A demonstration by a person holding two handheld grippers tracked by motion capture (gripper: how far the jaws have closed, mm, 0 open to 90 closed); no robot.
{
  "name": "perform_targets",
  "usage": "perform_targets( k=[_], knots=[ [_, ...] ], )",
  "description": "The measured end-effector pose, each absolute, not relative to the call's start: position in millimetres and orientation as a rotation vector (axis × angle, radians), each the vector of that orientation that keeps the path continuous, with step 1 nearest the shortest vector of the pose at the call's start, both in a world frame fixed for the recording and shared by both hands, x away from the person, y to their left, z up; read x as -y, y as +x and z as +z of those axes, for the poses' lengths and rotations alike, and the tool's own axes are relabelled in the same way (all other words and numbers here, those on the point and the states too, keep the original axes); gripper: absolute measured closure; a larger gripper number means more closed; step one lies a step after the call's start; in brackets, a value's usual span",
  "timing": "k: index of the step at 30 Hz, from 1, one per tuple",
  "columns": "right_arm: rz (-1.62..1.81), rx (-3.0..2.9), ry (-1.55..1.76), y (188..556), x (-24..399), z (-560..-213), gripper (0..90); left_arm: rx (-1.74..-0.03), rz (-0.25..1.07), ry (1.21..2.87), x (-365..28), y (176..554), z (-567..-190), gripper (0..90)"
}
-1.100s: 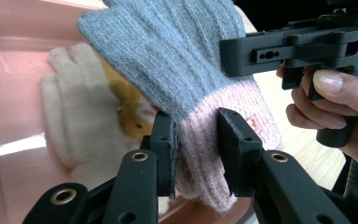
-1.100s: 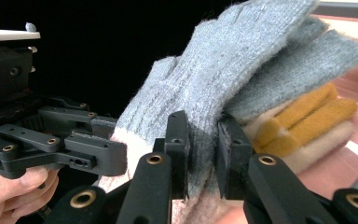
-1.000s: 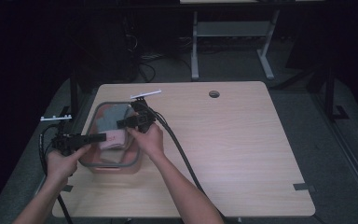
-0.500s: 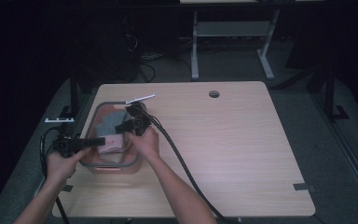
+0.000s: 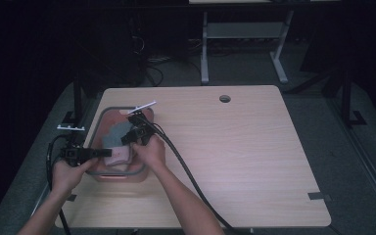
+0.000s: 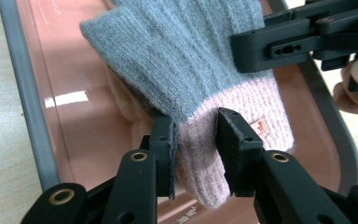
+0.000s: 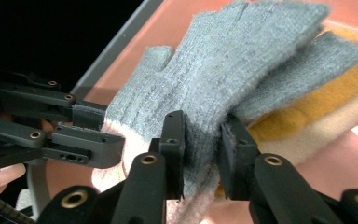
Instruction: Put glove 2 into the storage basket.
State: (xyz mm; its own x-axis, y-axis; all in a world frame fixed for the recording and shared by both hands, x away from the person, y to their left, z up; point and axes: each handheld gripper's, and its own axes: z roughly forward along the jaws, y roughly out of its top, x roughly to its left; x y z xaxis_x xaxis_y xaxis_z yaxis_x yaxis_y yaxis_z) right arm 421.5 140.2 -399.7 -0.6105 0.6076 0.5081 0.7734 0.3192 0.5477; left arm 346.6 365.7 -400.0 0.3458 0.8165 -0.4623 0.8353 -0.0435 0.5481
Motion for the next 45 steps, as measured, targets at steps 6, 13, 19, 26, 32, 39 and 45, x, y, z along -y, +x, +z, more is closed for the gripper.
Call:
perform_targets(
  k=[6, 13, 19, 26, 32, 39, 45],
  knots=[
    [-1.144, 2.394, -1.269, 422, -138, -398, 64.3, -1.451, -0.009, 1.855, -367, 346, -399, 66.0],
    [-1.172, 2.391, -1.278, 423, -132, -392, 60.8, -1.456, 0.001, 1.843, -366, 347, -398, 62.5],
    [-1.184, 2.381, -1.277, 423, -126, -388, 59.4, -1.460, 0.012, 1.806, -371, 346, -393, 57.2],
    [-1.211, 2.364, -1.276, 424, -117, -384, 58.4, -1.447, 0.041, 1.799, -372, 345, -387, 56.3],
    [-1.246, 2.343, -1.273, 423, -109, -377, 57.7, -1.438, 0.045, 1.768, -370, 346, -382, 55.7],
    [-1.279, 2.308, -1.258, 424, -99, -373, 55.3, -1.419, 0.045, 1.750, -369, 347, -374, 55.3],
    [-1.313, 2.284, -1.255, 421, -89, -369, 53.3, -1.388, 0.046, 1.758, -363, 345, -370, 54.4]
  ],
)
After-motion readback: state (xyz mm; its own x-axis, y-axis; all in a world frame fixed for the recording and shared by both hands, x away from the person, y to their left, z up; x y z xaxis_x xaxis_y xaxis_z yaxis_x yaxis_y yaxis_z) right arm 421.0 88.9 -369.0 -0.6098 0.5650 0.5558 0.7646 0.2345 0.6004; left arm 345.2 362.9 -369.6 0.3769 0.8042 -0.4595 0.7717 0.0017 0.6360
